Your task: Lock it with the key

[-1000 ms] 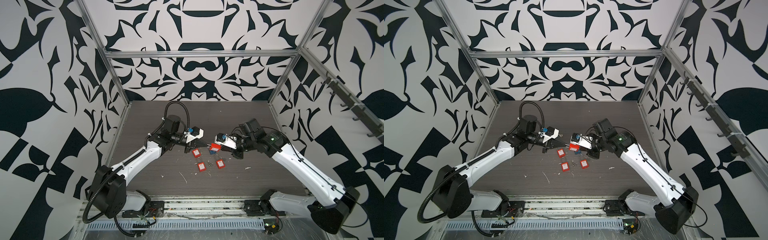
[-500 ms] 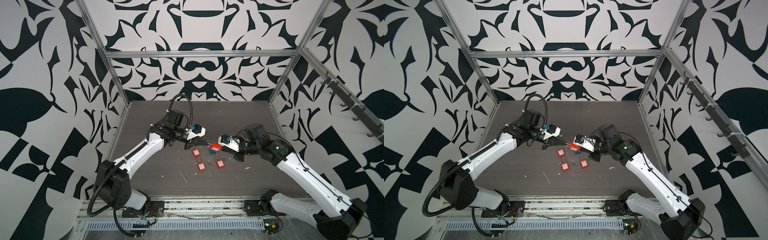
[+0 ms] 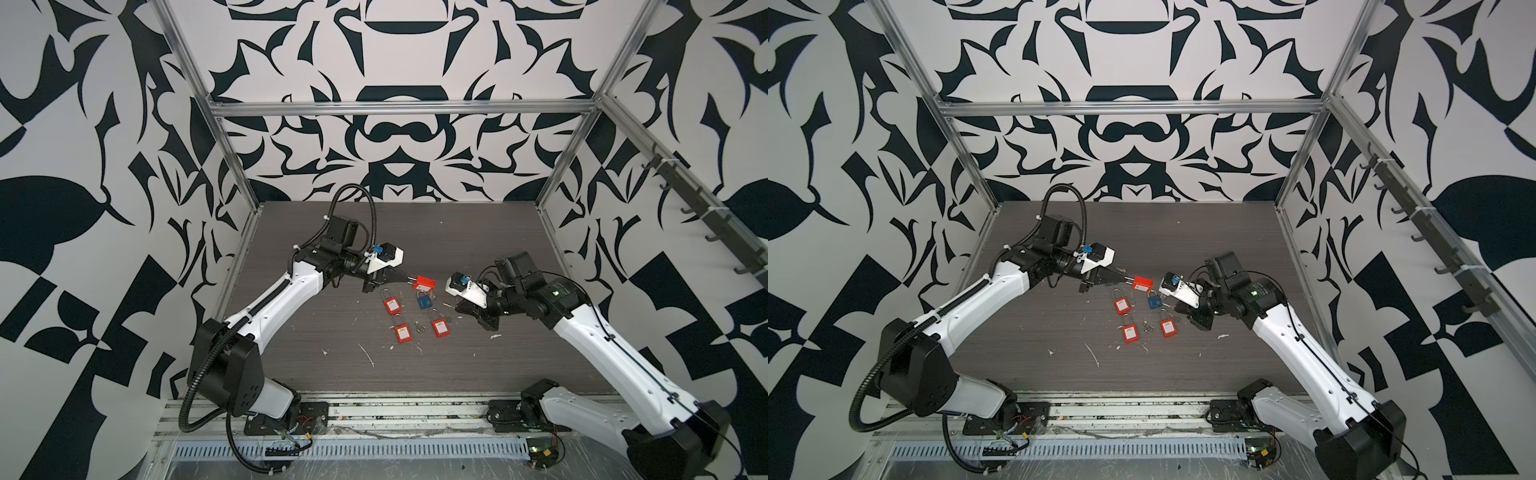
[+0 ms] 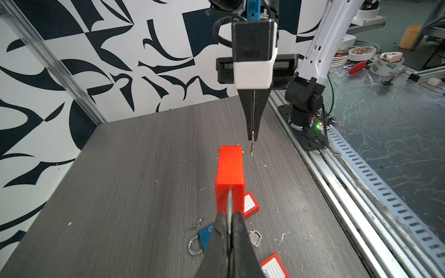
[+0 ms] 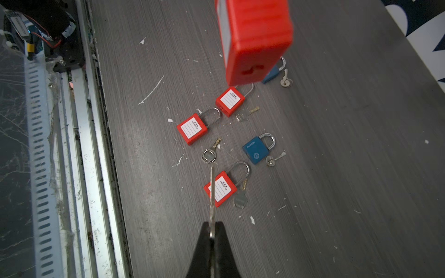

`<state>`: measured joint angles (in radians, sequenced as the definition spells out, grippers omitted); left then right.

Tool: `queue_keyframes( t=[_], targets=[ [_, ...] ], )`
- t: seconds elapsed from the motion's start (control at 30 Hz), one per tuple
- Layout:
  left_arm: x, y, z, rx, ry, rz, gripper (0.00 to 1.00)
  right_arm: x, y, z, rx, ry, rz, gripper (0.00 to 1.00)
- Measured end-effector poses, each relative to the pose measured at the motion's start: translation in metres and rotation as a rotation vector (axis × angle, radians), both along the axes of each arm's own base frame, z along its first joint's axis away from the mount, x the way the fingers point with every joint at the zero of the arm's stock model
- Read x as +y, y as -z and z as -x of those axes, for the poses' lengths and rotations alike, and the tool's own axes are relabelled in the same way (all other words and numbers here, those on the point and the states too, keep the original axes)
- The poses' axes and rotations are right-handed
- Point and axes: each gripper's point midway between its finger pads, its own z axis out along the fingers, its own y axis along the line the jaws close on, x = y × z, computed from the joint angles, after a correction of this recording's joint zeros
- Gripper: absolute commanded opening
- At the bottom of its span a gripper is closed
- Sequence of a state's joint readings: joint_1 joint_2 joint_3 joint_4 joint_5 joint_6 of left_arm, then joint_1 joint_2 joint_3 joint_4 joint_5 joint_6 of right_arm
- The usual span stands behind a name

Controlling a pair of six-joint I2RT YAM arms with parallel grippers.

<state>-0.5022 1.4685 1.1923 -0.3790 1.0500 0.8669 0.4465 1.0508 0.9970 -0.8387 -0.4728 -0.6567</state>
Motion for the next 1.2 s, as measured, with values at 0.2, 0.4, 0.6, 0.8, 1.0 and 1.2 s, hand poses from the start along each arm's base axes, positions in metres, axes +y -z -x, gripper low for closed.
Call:
queue_keyframes(
  t=[0.2, 0.4, 0.6, 0.8, 1.0, 1.2],
  targets=[
    [-0.008, 0.004, -0.022, 0.017, -0.011, -0.079, 0.0, -0.016, 0.016, -0.018, -0.06, 0.097, 0.089, 0.0],
    [-0.015, 0.034, -0.058, 0.087, -0.054, -0.26, 0.0, -0.035, 0.026, -0.039, -0.131, 0.232, 0.16, 0.0],
    [-0.018, 0.074, -0.088, 0.175, -0.083, -0.43, 0.0, -0.042, 0.022, -0.052, -0.156, 0.327, 0.162, 0.0],
    [-0.017, 0.115, -0.099, 0.249, -0.092, -0.549, 0.0, -0.042, 0.023, -0.059, -0.151, 0.379, 0.144, 0.0],
    [-0.018, 0.147, -0.107, 0.302, -0.094, -0.61, 0.0, -0.041, 0.028, -0.061, -0.134, 0.406, 0.129, 0.0],
    [-0.018, 0.169, -0.113, 0.326, -0.096, -0.658, 0.0, -0.04, 0.037, -0.062, -0.117, 0.415, 0.128, 0.0]
  ],
)
